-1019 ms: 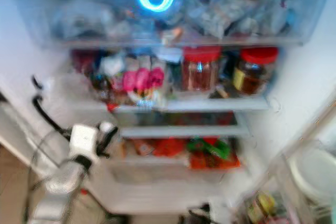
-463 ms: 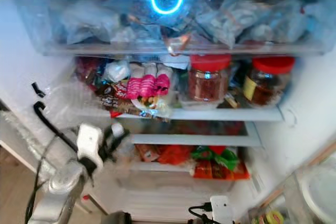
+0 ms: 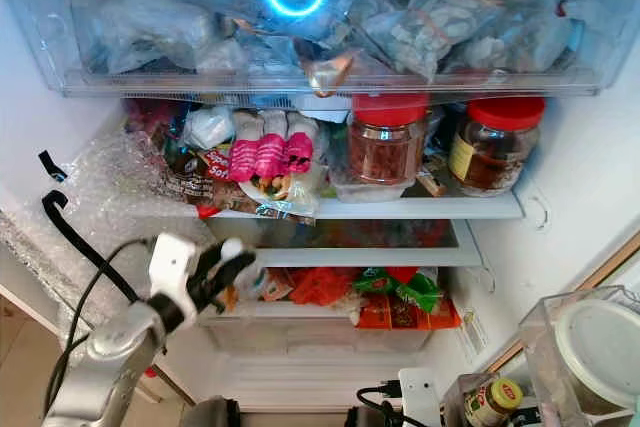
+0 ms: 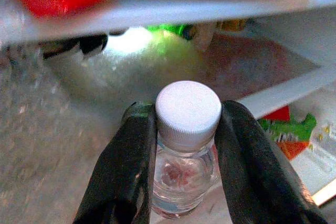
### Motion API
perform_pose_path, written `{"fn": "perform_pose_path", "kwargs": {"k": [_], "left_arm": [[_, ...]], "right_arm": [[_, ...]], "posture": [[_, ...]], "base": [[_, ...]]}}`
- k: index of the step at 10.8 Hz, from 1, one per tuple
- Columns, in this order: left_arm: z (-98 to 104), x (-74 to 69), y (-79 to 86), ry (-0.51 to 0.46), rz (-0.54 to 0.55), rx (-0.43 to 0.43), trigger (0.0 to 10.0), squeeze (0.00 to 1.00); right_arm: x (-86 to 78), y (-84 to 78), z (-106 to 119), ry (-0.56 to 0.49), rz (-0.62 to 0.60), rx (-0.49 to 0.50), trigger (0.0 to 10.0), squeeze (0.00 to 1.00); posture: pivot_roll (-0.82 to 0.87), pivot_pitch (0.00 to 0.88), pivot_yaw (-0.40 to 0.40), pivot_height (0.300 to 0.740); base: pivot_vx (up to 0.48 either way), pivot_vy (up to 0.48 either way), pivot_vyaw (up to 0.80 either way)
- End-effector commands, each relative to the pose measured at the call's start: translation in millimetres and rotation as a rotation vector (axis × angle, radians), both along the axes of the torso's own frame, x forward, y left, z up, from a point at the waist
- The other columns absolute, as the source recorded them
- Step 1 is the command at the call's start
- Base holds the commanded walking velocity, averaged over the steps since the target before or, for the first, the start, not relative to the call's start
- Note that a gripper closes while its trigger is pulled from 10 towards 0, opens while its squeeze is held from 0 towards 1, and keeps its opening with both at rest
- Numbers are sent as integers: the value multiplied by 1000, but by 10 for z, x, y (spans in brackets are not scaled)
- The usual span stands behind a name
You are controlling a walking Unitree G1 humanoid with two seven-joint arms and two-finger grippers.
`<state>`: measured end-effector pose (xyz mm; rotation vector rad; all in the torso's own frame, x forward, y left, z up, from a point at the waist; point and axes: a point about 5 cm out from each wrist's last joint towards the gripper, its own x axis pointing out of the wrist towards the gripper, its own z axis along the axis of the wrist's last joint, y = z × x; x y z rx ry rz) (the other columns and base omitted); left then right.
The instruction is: Restocking fridge
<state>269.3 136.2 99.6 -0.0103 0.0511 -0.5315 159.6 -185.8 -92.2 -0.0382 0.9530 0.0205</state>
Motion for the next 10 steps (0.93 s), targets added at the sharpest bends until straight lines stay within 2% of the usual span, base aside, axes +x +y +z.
{"fn": "perform_pose_path", "kwargs": {"k": [1,6,7,10], "left_arm": [[131,21,-28,-66,-5,-9,10000,0],[113,103,-12,-131,67,18,10000,0],[64,108,-5,-139,70,51,10000,0],[-54,124,46,-146,107,72,10000,0]], "right_arm": [[-160,35,-74,67,1,11,10000,0],[-156,35,-72,62,-3,10,10000,0],[-156,35,-72,62,-3,9,10000,0],[-153,31,-70,58,-5,6,10000,0]], "posture": [[-82,31,1,651],[-86,36,-1,651],[-87,36,-2,651],[-91,38,-4,651]], "base": [[0,0,0],[0,0,0],[0,0,0],[0,0,0]]}}
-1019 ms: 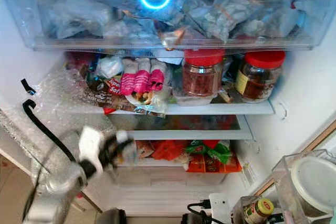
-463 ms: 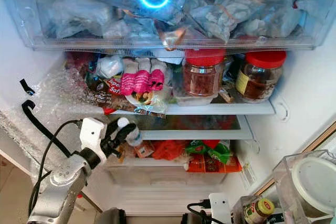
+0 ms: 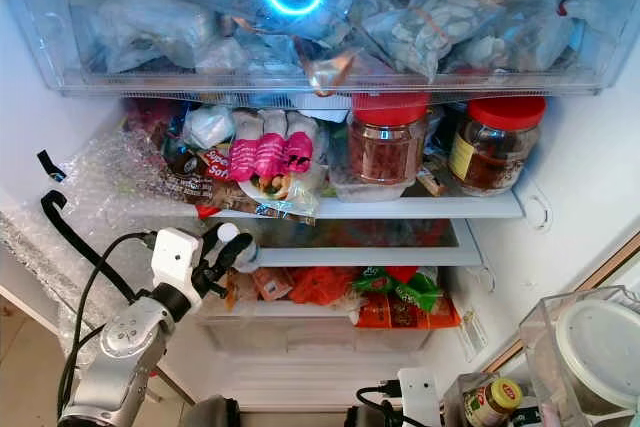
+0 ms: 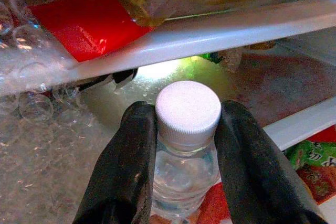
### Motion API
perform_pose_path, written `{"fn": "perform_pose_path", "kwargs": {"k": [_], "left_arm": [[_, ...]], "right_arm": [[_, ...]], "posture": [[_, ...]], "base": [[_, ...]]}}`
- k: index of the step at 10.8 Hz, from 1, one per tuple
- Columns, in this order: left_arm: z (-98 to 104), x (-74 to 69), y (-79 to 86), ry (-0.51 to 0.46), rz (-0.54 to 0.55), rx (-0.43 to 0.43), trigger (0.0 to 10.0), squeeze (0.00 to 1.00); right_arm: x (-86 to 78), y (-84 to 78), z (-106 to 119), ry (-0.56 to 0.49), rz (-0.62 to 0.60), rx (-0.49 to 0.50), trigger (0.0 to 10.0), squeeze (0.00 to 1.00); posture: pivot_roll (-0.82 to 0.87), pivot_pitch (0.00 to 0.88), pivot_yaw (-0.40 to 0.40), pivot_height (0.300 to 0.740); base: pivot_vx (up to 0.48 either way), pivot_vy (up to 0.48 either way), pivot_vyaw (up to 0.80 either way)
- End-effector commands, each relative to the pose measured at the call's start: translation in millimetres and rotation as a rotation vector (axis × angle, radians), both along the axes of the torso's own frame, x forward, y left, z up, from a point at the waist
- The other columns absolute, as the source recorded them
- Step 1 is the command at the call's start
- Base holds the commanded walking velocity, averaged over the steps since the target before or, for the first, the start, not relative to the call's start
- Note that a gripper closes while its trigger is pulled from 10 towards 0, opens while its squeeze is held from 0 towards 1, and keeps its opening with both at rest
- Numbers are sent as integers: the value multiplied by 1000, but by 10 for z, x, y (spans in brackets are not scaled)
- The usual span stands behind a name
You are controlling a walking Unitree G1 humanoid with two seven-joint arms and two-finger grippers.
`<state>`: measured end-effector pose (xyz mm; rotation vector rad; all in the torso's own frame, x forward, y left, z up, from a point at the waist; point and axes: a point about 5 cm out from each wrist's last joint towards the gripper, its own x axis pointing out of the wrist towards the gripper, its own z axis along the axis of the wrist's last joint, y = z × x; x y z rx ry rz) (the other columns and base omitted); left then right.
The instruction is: Restocking fridge
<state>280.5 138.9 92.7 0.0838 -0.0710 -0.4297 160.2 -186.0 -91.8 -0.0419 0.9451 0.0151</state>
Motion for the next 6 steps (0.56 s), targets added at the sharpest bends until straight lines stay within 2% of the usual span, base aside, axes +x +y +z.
{"fn": "perform_pose_path", "kwargs": {"k": [1,6], "left_arm": [[-52,11,42,14,19,17,10000,0],[-258,-88,160,169,21,-7,10000,0]], "right_arm": [[-157,34,-74,66,0,11,10000,0],[-158,37,-75,68,0,12,10000,0]], "posture": [[-89,39,-5,651],[-86,39,-3,651]], "base": [[0,0,0],[0,0,0]]}}
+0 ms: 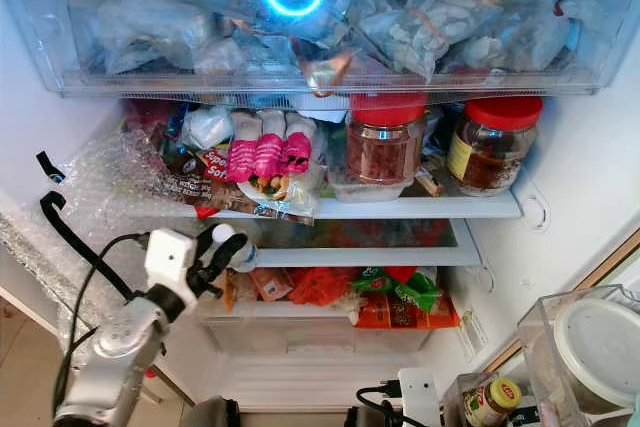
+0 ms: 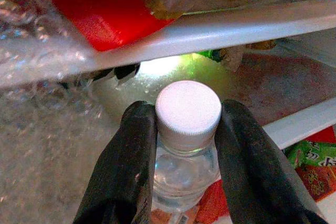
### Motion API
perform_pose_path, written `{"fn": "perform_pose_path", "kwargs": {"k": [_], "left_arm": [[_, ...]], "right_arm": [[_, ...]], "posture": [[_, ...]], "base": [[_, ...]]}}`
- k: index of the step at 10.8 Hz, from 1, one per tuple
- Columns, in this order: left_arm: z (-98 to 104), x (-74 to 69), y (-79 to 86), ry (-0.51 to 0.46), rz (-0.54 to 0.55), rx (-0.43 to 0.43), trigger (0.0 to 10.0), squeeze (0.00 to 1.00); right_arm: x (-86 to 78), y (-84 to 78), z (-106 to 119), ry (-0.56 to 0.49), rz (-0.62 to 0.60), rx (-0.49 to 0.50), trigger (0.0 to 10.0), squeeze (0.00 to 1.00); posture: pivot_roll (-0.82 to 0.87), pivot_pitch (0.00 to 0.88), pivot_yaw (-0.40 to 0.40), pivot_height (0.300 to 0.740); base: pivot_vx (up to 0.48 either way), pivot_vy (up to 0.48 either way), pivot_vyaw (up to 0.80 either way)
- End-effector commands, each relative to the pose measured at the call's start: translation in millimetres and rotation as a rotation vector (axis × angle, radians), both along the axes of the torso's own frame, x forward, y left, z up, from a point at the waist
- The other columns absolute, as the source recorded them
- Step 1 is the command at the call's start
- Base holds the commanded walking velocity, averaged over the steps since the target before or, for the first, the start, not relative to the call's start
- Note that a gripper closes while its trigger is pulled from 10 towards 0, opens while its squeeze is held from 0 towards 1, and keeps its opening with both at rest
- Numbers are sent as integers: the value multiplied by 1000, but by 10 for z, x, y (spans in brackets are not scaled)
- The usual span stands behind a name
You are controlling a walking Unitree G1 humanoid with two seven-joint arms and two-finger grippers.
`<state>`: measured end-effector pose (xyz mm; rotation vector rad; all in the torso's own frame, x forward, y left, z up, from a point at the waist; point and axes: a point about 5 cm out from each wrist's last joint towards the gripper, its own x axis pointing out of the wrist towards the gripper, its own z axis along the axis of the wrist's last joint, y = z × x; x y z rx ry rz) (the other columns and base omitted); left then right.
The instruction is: Restocking fridge
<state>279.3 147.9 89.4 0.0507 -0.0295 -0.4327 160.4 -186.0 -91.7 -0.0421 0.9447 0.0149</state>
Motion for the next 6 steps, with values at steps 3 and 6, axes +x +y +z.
{"fn": "perform_pose_path", "kwargs": {"k": [3,6], "left_arm": [[-332,-146,81,228,-30,52,10000,0],[-366,-174,81,298,-85,85,10000,0]], "right_arm": [[-157,38,-75,68,-1,12,10000,0],[-155,42,-75,68,-3,12,10000,0]], "posture": [[-84,37,-1,651],[-80,35,0,651]], "base": [[0,0,0],[0,0,0]]}}
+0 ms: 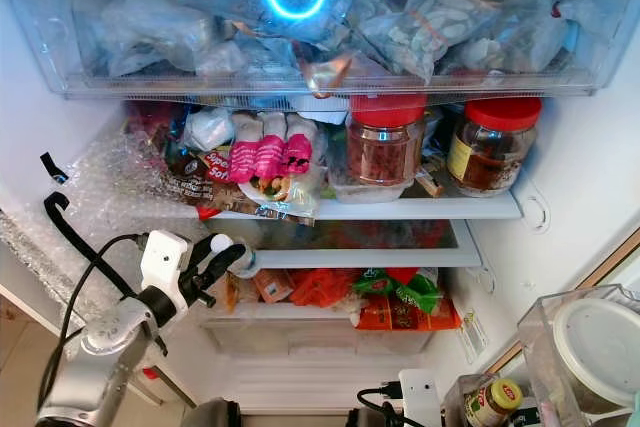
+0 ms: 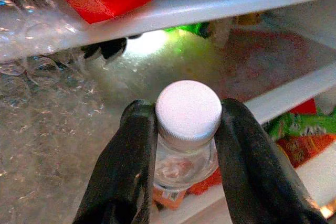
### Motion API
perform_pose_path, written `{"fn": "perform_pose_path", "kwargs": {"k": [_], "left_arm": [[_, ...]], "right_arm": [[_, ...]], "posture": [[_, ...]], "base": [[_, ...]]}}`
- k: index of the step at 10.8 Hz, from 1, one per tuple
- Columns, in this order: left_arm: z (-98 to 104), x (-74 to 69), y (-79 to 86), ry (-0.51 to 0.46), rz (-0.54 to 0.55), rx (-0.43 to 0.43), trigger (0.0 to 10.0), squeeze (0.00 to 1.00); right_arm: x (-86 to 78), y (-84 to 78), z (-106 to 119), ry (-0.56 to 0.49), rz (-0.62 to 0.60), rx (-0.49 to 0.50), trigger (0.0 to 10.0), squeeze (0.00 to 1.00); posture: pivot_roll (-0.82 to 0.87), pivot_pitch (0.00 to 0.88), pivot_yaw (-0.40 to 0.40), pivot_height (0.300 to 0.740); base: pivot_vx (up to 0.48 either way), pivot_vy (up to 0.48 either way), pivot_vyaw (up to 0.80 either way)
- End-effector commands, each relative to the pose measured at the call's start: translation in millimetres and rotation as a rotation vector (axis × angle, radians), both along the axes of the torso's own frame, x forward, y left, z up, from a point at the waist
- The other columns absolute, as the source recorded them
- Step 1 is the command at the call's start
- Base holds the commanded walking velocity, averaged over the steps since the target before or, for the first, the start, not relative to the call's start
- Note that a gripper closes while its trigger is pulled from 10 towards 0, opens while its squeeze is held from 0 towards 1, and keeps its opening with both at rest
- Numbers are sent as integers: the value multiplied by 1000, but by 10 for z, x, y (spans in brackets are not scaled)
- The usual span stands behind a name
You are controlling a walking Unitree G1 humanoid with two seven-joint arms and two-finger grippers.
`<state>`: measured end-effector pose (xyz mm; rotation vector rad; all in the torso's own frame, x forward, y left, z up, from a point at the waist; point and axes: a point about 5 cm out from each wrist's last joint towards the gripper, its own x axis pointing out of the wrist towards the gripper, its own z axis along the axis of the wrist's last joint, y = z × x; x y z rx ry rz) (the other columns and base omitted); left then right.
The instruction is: Restocking fridge
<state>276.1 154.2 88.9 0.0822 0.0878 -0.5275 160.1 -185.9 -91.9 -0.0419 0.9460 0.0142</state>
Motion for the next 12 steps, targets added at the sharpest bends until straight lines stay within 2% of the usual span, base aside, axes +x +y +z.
{"fn": "perform_pose_path", "kwargs": {"k": [1,8,12], "left_arm": [[-363,-135,36,211,-11,80,10000,0],[-443,-208,43,347,-112,186,10000,0],[-459,-235,61,386,-127,222,10000,0]], "right_arm": [[-152,42,-74,67,-3,13,10000,0],[-155,45,-76,74,0,12,10000,0],[-155,44,-77,76,1,10,10000,0]], "posture": [[-80,34,1,651],[-79,28,4,651],[-76,28,3,651]], "base": [[0,0,0],[0,0,0],[0,0,0]]}}
